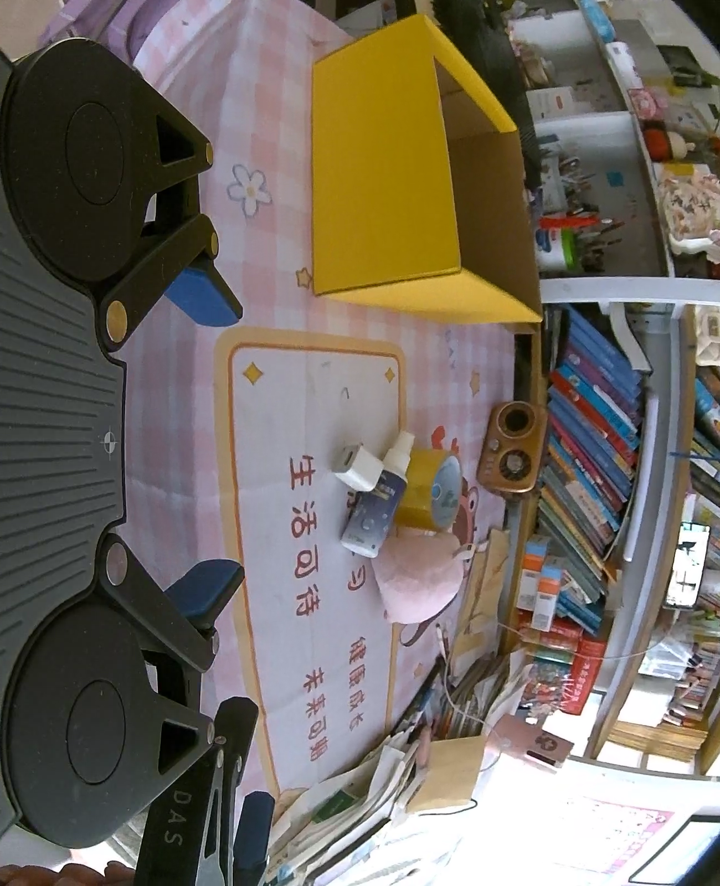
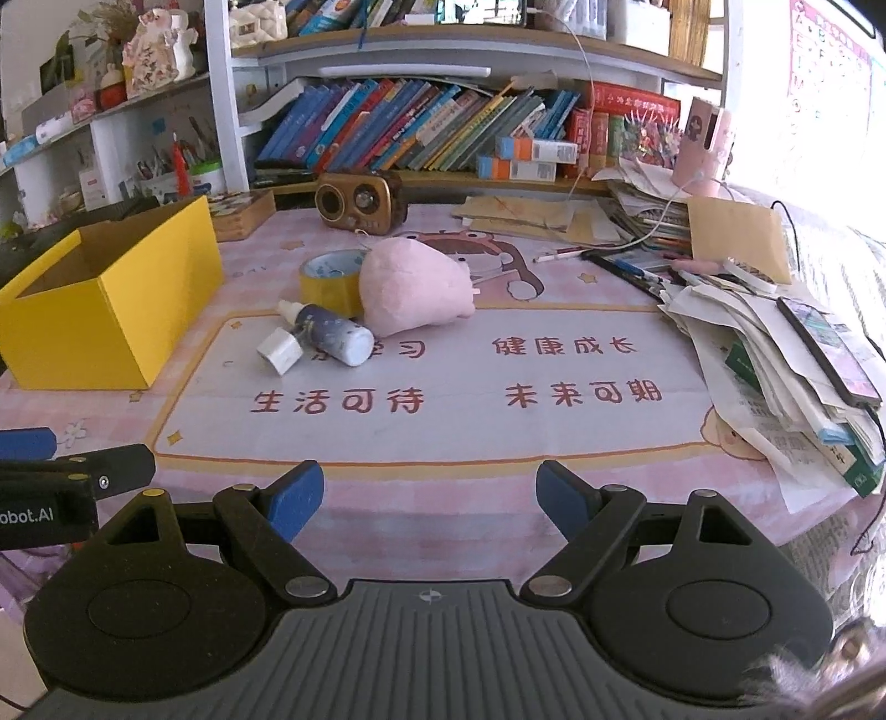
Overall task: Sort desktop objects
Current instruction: 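Move left tool to the white plug adapter while right tool reaches the pink plush, then close left tool on the plug adapter while right tool grips the pink plush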
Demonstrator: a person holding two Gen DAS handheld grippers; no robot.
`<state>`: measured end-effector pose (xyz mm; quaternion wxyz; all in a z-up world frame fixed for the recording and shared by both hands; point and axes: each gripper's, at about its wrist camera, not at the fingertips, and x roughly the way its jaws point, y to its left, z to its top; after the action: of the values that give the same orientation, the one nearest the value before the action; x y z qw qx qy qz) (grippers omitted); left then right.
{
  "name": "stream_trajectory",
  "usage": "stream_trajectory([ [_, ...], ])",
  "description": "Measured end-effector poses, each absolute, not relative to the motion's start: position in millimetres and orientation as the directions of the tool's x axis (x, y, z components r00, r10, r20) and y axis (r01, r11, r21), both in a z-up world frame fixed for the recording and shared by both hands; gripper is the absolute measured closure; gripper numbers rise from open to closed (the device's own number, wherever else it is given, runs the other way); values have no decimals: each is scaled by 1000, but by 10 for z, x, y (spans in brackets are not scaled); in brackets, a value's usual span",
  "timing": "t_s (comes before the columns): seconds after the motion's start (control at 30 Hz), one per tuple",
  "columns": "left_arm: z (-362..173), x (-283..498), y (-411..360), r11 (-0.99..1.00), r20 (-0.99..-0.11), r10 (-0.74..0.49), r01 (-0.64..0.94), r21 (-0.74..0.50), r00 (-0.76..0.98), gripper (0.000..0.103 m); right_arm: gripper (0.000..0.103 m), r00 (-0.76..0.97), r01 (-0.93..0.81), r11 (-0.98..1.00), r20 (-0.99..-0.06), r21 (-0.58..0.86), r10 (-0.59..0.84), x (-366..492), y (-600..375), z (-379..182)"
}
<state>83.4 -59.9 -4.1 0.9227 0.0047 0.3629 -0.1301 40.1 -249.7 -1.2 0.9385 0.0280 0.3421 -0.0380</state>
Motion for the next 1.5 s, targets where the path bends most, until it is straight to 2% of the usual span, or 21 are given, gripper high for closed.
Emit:
stream_trajectory([
  [0.87, -117, 1470, -1123, 978, -695, -206, 173, -118, 689, 12, 19, 756, -29, 997, -651, 69, 67, 1270, -3067, -56],
  [1.03, -168, 1597, -1187, 981, -696, -188, 159, -107, 693, 19, 18, 758, -47, 994, -645, 96, 98, 1418, -3147, -51],
  [1.13, -204, 1698, -1224, 984, -698, -172, 151, -93, 695, 31, 18, 753, -56, 992, -647, 114, 117, 1515, -3177, -63],
  [1.2, -240, 1787, -1249, 985, -701, -167, 148, -89, 693, 44, 18, 749, -68, 990, -650, 120, 130, 1591, -3190, -69],
  [1.3, -319, 1937, -1294, 985, -709, -164, 156, -78, 686, 53, 18, 742, -91, 988, -654, 126, 152, 1693, -3197, -76],
  [1.5, -476, 2184, -1388, 982, -731, -139, 187, -17, 667, 55, 18, 721, -139, 980, -663, 142, 199, 1889, -3199, -128],
])
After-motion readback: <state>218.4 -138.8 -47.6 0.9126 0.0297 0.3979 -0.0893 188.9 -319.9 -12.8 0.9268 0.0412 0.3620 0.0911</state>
